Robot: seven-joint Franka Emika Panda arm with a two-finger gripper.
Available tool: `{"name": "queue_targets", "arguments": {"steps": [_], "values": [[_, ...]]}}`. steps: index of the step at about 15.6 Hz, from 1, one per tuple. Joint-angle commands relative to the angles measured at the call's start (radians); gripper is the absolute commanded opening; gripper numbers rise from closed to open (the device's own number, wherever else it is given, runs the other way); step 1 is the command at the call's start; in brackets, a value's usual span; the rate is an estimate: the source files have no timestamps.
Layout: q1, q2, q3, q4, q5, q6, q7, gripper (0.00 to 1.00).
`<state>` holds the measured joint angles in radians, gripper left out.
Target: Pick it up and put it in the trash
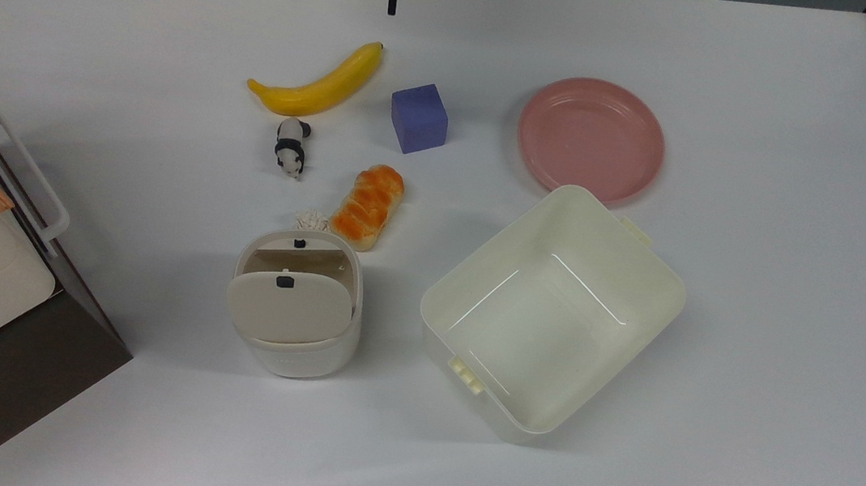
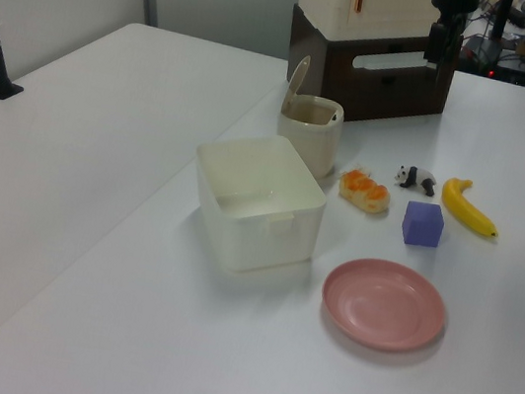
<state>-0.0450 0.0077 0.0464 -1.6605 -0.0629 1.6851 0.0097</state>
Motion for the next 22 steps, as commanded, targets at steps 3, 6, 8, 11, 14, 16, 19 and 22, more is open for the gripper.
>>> {"name": "queue_targets", "arguments": {"steps": [3, 6, 8, 11, 14, 16, 19, 22], "values": [[0.011, -0.002, -0.011, 0.004, 0.003, -0.001, 0.004, 1.00], [0.001, 0.040, -0.014, 0.047, 0.003, 0.002, -0.013, 1.00], [-0.032, 0.089, -0.016, 0.083, 0.005, 0.008, -0.120, 1.00], [-0.061, 0.133, -0.014, 0.111, 0.005, 0.021, -0.275, 1.00], [-0.078, 0.178, -0.016, 0.110, 0.017, 0.099, -0.333, 1.00], [-0.076, 0.218, -0.014, 0.110, 0.015, 0.168, -0.323, 1.00], [-0.076, 0.262, -0.014, 0.104, 0.011, 0.220, -0.321, 1.00], [-0.076, 0.304, -0.014, 0.099, 0.011, 0.257, -0.306, 1.00]]}}
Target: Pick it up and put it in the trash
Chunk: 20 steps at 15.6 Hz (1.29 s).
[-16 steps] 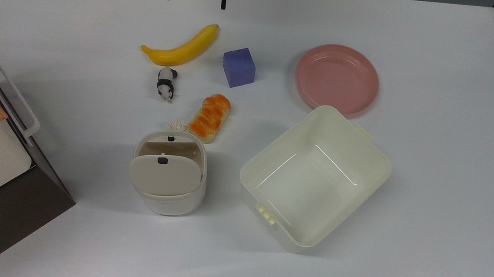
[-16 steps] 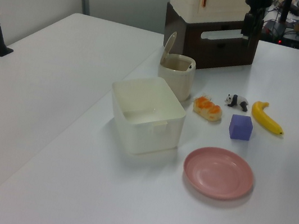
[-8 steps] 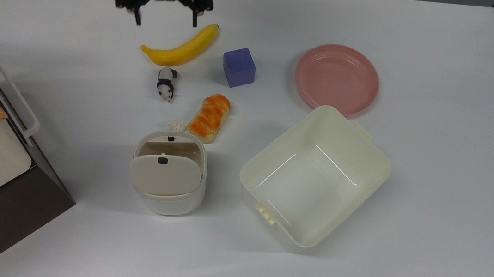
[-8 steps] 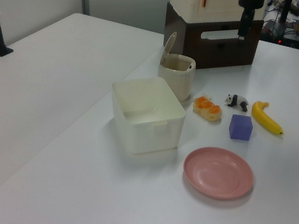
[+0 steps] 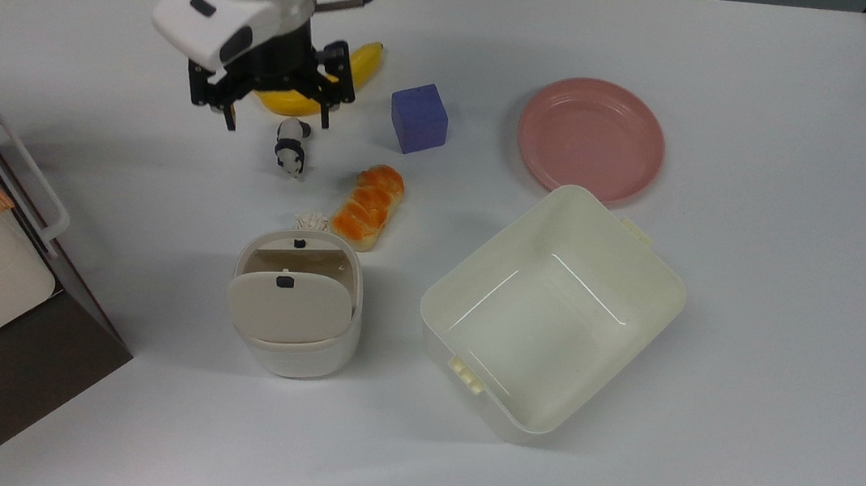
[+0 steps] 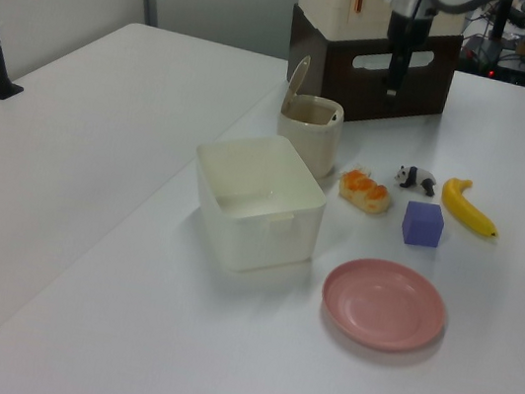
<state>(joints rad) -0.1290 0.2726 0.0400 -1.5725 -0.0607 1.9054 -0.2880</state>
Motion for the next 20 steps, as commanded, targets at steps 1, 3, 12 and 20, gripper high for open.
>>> {"name": "queue_targets", "arguments": {"steps": [1, 3, 12, 20], "values": [[0.008, 0.056, -0.008, 0.011, 0.008, 0.056, 0.013, 1.00], [0.009, 0.089, -0.008, 0.008, 0.010, 0.105, 0.091, 1.00], [0.014, 0.166, -0.006, -0.032, 0.048, 0.179, 0.423, 1.00], [0.009, 0.201, -0.006, -0.081, 0.071, 0.279, 0.645, 1.00]]}}
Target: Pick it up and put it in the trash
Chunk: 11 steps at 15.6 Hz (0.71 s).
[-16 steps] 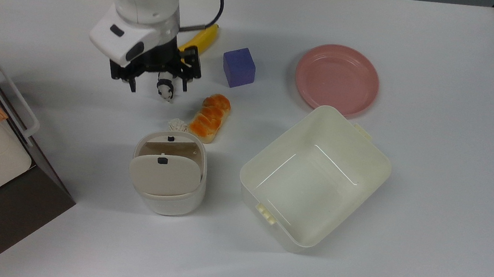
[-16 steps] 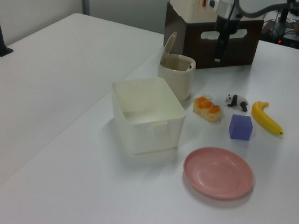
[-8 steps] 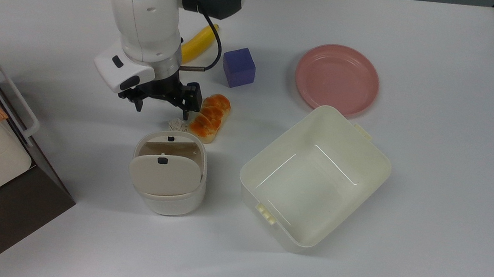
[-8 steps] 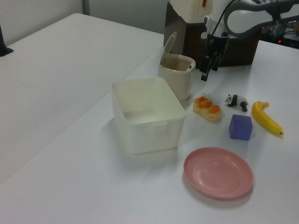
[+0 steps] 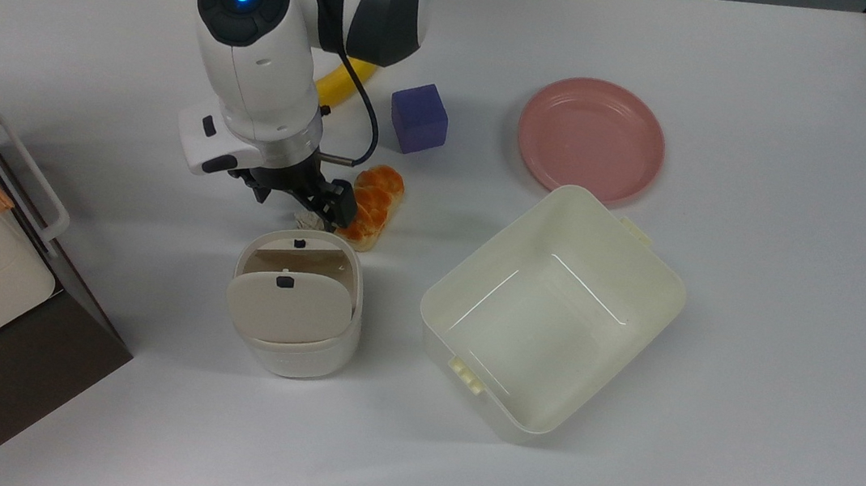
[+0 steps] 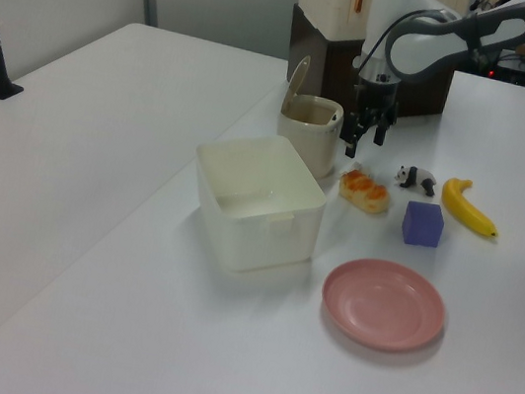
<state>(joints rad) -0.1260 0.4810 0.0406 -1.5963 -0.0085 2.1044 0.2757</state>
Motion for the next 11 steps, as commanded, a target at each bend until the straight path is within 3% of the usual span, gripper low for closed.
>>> {"name": "queue_targets", "arguments": {"steps": [1, 4, 11], "values": [[0.008, 0.008, -0.007, -0.059, 0.019, 0.092, 0.097, 1.00], [0.016, 0.022, -0.007, -0.062, 0.018, 0.098, 0.100, 0.97], [0.020, 0.036, -0.007, -0.082, 0.005, 0.141, 0.099, 0.53]]}}
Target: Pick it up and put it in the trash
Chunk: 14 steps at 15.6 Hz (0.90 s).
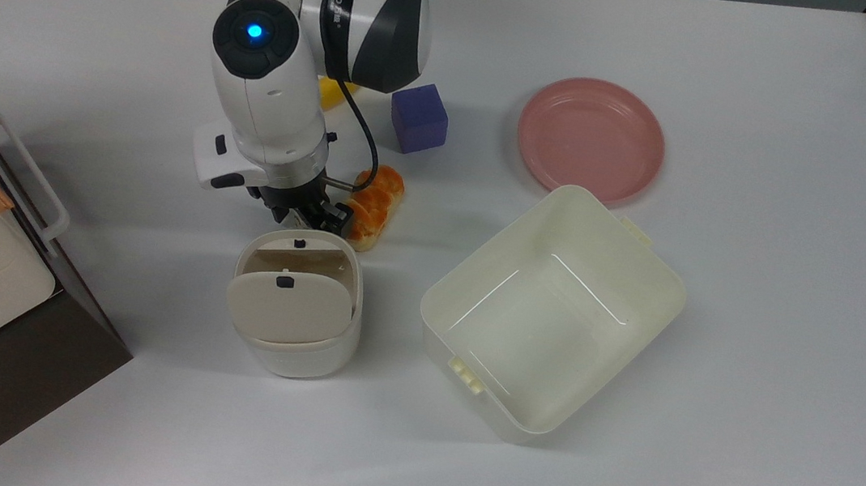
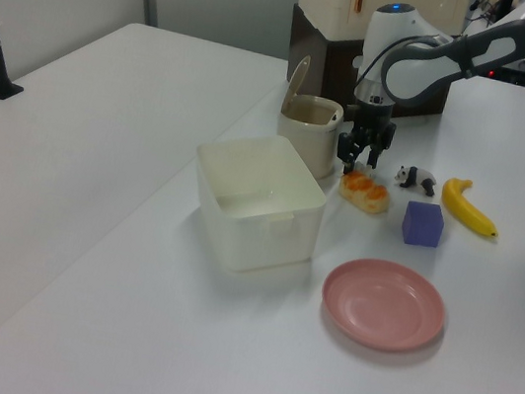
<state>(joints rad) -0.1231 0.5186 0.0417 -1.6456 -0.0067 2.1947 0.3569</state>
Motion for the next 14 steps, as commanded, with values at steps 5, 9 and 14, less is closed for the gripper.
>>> {"name": "queue_targets", "arguments": {"steps": [5, 9, 14], "values": [[0.028, 0.009, -0.008, -0.033, -0.001, 0.062, 0.011, 0.34], [0.022, -0.032, -0.008, -0.030, -0.001, 0.008, 0.001, 0.34], [0.022, -0.109, -0.009, -0.019, -0.001, -0.140, -0.070, 0.34]]}}
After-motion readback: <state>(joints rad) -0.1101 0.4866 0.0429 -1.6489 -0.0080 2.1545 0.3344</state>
